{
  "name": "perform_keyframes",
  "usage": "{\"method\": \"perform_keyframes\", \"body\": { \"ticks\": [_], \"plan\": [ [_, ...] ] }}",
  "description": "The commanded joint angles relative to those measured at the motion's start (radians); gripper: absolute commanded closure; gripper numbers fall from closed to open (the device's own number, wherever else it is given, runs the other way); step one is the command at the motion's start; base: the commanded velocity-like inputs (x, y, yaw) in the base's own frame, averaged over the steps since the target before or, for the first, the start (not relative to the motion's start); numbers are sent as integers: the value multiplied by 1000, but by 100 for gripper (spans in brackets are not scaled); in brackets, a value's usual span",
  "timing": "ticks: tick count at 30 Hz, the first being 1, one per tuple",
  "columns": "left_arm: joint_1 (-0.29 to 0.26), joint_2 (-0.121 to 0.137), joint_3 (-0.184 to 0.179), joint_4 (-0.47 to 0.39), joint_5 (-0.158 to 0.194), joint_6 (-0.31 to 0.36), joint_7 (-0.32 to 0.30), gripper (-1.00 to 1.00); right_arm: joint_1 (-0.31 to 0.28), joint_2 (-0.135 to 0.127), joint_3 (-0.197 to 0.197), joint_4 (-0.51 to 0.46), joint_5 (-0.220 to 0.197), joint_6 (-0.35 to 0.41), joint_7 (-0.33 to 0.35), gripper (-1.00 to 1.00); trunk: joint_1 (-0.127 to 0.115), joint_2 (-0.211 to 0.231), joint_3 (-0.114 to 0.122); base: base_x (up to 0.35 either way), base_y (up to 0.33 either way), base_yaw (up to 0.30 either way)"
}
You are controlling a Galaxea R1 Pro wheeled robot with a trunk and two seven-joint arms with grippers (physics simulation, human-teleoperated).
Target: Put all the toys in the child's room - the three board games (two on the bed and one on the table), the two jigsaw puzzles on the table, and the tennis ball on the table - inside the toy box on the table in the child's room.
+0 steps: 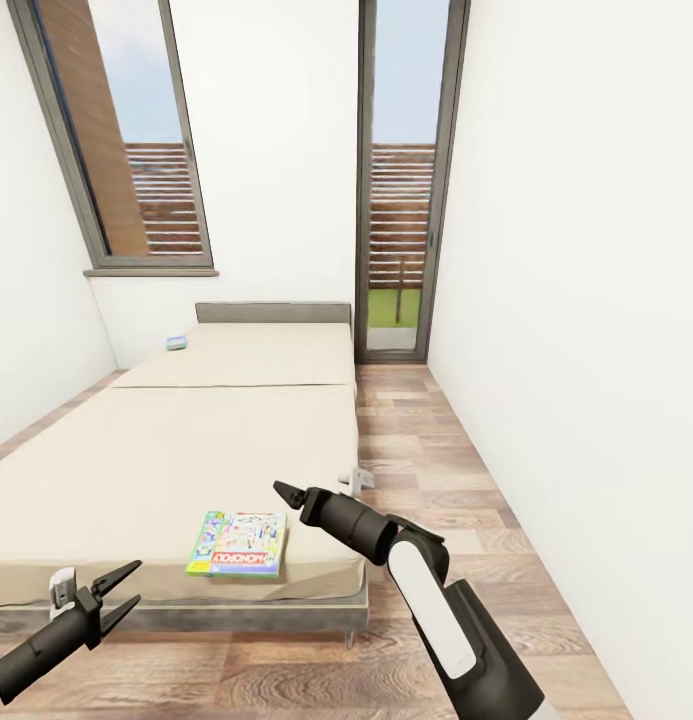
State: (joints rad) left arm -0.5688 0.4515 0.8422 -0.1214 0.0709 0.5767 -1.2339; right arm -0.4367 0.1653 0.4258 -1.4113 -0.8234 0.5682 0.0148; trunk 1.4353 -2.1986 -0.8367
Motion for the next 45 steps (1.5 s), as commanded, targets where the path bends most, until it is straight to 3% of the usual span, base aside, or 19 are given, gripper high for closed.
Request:
{"method": "perform_keyframes", "body": {
  "ticks": [1,24,45],
  "plan": [
    [0,1,-5,0,7,10,-2,-100,-1,1,-1,0,0,4,2,-100,0,0,-1,20,3,0],
    [0,3,-4,0,10,12,-1,-100,-1,5,1,2,1,4,1,-100,0,0,-1,31,18,0],
    [0,2,-4,0,9,12,0,-100,-1,3,1,1,1,3,1,-100,80,-147,-67,0,0,0]
  ]
}}
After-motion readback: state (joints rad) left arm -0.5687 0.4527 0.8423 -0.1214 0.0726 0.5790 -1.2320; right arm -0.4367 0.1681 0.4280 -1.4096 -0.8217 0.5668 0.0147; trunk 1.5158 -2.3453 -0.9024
